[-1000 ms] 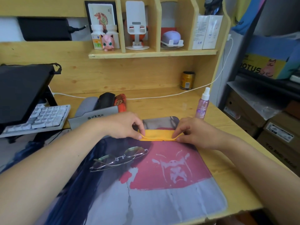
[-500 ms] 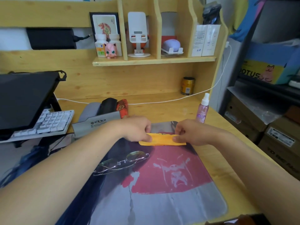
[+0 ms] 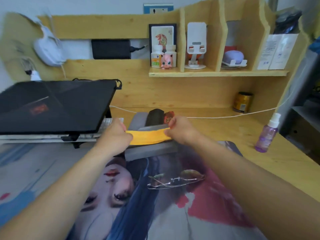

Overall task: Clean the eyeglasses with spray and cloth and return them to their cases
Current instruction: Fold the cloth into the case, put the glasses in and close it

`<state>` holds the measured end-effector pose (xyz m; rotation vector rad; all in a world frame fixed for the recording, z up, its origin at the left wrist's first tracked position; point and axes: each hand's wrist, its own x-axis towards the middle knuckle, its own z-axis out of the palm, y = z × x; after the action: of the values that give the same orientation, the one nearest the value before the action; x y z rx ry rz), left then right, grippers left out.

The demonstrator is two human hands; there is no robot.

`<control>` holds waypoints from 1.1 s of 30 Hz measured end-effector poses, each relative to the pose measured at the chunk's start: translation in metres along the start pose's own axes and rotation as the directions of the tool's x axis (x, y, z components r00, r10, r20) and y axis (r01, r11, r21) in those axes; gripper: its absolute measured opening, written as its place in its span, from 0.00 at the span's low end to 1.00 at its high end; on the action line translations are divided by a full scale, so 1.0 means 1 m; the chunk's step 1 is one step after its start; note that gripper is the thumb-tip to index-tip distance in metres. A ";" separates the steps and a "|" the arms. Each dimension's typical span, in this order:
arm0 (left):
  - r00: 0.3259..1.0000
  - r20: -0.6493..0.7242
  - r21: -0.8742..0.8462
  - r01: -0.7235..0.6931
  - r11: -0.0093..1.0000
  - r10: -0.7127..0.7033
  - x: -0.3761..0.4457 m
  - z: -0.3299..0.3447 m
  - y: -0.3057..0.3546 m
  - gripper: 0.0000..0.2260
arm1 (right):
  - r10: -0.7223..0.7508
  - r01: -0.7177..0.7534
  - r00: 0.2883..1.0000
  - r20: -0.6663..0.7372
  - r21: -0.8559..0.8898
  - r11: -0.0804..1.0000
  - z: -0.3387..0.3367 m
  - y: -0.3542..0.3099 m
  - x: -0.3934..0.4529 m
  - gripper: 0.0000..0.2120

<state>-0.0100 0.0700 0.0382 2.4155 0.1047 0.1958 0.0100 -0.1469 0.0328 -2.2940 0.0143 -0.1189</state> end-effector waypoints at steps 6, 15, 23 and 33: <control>0.992 0.042 0.074 -0.123 0.990 0.120 0.002 0.015 -0.019 0.04 | -0.108 0.159 0.983 0.147 -0.407 0.899 0.002 -0.003 0.005 0.12; 0.942 0.270 0.026 -0.212 0.977 0.198 0.007 0.007 -0.027 0.04 | 0.030 0.232 0.898 0.439 -0.530 0.815 -0.007 -0.026 0.010 0.10; 0.942 0.294 0.068 -0.187 0.980 0.159 0.002 0.004 -0.024 0.10 | 0.044 0.225 0.894 0.445 -0.532 0.816 0.001 -0.020 0.012 0.11; 0.918 0.150 0.488 -0.393 0.779 0.368 -0.003 0.009 -0.027 0.27 | 0.001 0.280 0.922 0.387 -0.669 0.688 0.004 -0.023 0.000 0.08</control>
<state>-0.0123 0.0837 0.0137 2.9541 -0.4157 0.3307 0.0097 -0.1286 0.0478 -3.0770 -0.3781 0.2904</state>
